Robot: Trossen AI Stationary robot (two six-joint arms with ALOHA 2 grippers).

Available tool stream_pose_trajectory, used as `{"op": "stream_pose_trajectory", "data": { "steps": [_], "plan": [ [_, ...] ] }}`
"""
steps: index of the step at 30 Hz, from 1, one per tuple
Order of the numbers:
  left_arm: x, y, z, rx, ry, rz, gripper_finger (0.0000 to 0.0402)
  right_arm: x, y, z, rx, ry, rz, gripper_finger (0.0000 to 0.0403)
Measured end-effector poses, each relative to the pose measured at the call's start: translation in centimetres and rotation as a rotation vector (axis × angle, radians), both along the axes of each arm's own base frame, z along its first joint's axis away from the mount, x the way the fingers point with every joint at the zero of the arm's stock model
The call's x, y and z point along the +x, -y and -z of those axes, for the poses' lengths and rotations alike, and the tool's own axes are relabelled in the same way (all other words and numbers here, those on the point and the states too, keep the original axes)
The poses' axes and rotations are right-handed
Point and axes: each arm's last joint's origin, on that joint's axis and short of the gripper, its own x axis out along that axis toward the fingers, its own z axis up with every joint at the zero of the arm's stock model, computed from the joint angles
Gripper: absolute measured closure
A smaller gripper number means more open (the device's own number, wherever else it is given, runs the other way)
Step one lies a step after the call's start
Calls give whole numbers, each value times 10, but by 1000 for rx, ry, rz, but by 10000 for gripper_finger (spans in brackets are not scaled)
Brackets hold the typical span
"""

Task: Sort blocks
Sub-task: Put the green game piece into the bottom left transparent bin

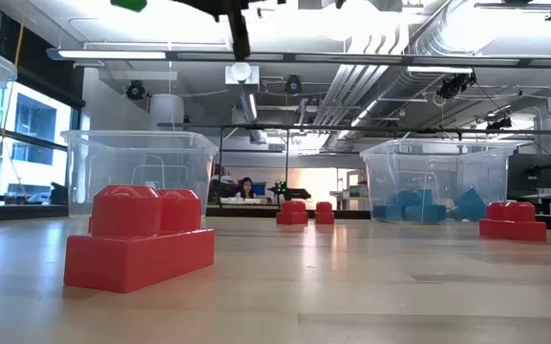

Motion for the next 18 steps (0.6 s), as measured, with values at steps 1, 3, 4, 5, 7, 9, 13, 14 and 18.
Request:
{"op": "stream_pose_trajectory", "data": {
  "steps": [1,3,4,5,7,9,13,14,18],
  "plan": [
    [-2,1,-1,1,8,-4,129,1,0,0,2,18,0,403],
    [-4,1,-3,9,37,-13,129,5,-4,-3,4,41,-6,403],
    [-5,2,-5,8,52,-23,129,7,-5,-4,0,47,-10,403],
    [-6,1,-6,5,63,-38,129,10,-8,-4,-11,52,-16,403],
    [-8,1,-7,-5,80,-59,129,20,-15,-6,-42,69,-41,403],
    [-8,1,-7,-14,84,-78,129,30,-20,-7,-60,87,-58,403],
    [-8,0,-7,-47,83,-97,129,54,-28,-14,-69,143,-83,403],
    [-7,0,-7,-53,82,-97,129,60,-30,-13,-70,148,-98,403],
    [-7,-1,-7,-64,80,-107,129,86,-41,-7,-66,154,-155,403]
  ]
}}
